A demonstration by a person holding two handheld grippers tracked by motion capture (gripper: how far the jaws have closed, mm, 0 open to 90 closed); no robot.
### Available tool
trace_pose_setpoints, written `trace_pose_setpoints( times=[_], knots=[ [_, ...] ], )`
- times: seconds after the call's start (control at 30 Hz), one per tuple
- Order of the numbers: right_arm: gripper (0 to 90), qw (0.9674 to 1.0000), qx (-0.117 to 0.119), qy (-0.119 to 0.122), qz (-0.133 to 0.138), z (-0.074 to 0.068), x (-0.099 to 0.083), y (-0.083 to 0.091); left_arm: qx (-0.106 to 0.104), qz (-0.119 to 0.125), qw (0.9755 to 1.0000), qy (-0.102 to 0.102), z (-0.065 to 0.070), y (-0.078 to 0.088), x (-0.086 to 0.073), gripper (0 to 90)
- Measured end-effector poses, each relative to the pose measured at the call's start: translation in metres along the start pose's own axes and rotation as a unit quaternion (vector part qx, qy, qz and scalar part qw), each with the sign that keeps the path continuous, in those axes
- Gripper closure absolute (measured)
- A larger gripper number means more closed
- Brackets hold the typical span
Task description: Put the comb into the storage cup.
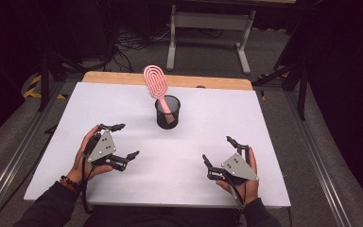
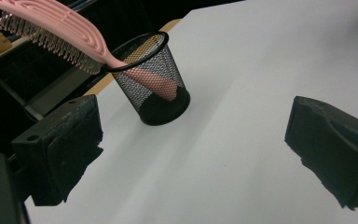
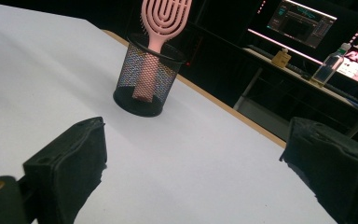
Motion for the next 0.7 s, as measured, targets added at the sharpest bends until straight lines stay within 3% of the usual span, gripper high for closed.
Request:
trace_pose_setpoints(
  times=[0.7],
  knots=[
    [6.1,1.0,-0.002,0.001,-0.001,-0.001,0.0,0.0,0.02,-0.01,0.9997,0.004,0.006,0.02,-0.024,4.5]
  ],
)
Point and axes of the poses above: each handheld gripper's, and its own axes: y roughly backward along the jaws, x roughly out of its top, z roughly to its right, the point moved 1 cm from there along -y, roughly forward along the jaws, and after that the axes turned 14 degrees about -z, right-handed, at the moved point
